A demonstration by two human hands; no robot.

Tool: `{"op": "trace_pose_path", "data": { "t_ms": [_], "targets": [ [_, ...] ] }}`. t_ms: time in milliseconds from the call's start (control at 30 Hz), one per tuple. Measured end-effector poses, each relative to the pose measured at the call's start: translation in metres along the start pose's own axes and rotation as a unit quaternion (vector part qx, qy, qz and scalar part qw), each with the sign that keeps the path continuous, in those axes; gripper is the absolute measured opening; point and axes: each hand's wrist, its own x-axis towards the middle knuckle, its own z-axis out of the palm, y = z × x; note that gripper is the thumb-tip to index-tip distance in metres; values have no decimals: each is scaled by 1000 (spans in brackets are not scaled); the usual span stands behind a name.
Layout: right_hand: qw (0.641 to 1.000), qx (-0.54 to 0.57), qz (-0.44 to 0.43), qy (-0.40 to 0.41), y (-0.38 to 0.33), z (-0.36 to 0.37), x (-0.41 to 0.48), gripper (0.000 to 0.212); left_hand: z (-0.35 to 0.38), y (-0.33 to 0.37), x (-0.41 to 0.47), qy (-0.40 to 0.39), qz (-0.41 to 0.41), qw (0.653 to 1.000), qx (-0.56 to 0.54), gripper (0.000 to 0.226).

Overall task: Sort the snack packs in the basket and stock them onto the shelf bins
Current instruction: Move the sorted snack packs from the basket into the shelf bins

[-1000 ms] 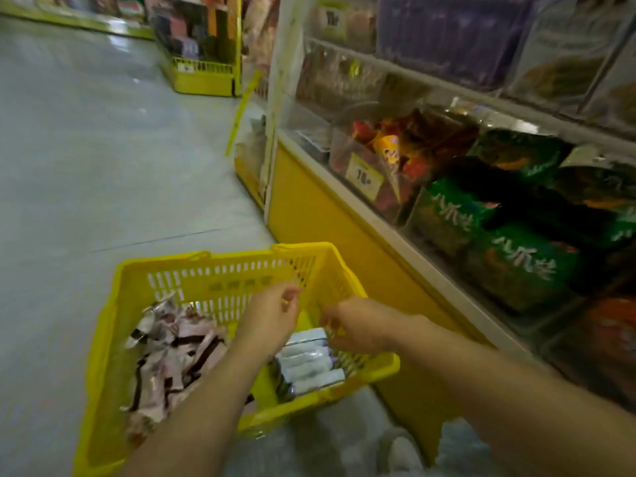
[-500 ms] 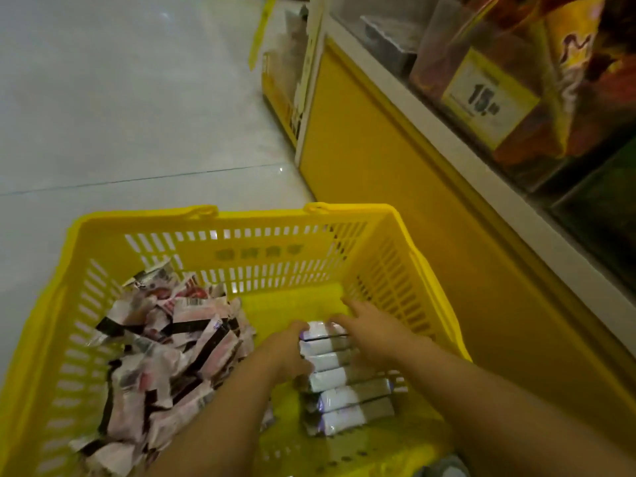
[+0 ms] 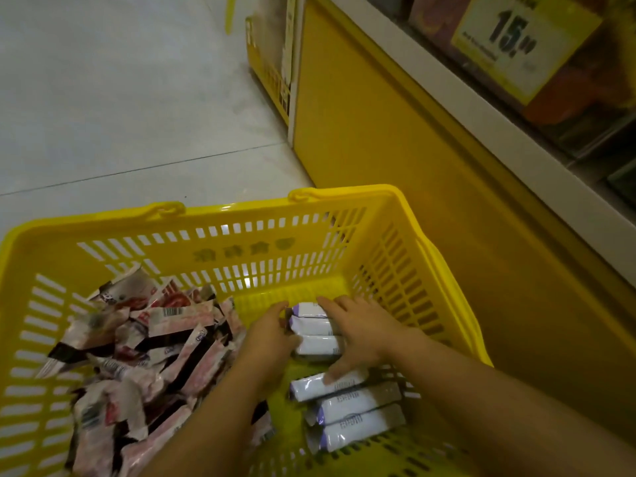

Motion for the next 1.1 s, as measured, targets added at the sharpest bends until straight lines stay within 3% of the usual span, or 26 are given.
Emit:
{"op": "trace_pose_path", "data": {
  "t_ms": [133, 333, 533, 700, 800, 967, 1100],
  "targets": [
    [999, 8, 6, 38, -2, 1, 1, 110, -7, -3, 3, 25, -18, 998, -52, 55],
    [995, -58, 33, 71, -8, 2, 1, 108, -10, 2, -1, 2, -54, 993, -109, 56],
    [973, 67, 106, 192, -11, -29, -20, 70, -29, 26, -6, 42, -98, 962, -250, 34],
    [931, 248, 168, 206, -21, -63, -41, 65, -17, 56, -42, -98, -156, 952, -243, 46],
    [917, 293, 191, 194, -29, -61, -57, 61, -11, 62, -59, -131, -128, 929, -322, 41],
    [879, 372, 192, 228, -44, -64, -83, 57, -18, 70, -72, -122, -88, 911, -383, 19],
    [850, 434, 143, 261, -58, -82, -96, 62, -16, 91, -82, -137, -25, 896, -422, 41]
  ]
}}
